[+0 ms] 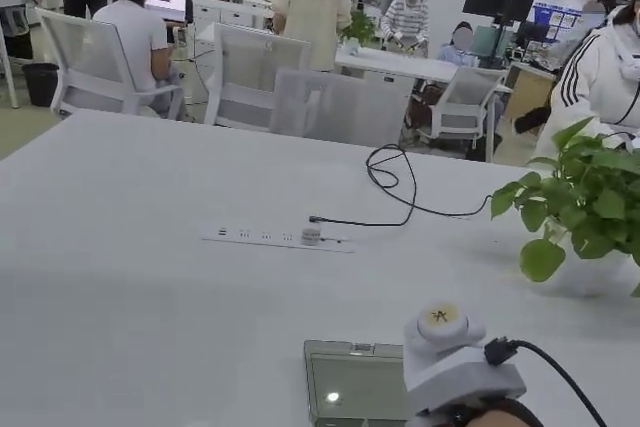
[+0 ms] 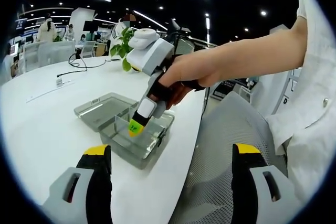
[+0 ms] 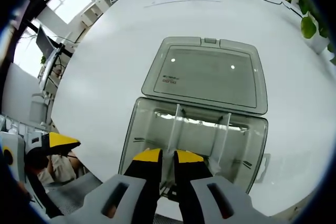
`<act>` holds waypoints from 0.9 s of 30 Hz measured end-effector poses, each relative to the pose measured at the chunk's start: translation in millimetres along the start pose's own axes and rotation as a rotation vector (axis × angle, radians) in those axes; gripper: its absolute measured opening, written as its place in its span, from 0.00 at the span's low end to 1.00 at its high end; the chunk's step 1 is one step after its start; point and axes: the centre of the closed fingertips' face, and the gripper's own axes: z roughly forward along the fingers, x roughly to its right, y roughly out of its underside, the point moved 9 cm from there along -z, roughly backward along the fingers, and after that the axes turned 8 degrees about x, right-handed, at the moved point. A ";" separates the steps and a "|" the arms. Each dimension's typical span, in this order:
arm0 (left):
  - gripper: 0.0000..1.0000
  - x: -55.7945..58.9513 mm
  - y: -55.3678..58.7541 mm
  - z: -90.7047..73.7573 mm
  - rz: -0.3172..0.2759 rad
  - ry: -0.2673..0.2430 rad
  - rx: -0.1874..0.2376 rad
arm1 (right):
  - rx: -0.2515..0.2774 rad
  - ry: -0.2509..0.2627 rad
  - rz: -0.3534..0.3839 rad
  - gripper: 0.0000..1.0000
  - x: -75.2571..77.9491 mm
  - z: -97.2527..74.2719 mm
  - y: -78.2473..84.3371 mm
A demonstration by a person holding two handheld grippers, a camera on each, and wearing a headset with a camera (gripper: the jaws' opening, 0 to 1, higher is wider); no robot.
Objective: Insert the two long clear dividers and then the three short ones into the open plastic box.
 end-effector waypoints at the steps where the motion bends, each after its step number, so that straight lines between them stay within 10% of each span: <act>1: 0.98 0.2 -0.8 -0.2 -0.001 -0.006 0.003 | 0.003 -0.006 0.000 0.10 0.7 -0.1 0.4; 27: 1.00 23.4 -23.1 -2.8 -0.007 -0.196 0.023 | 0.257 -0.353 -0.029 0.35 18.9 -72.0 -11.6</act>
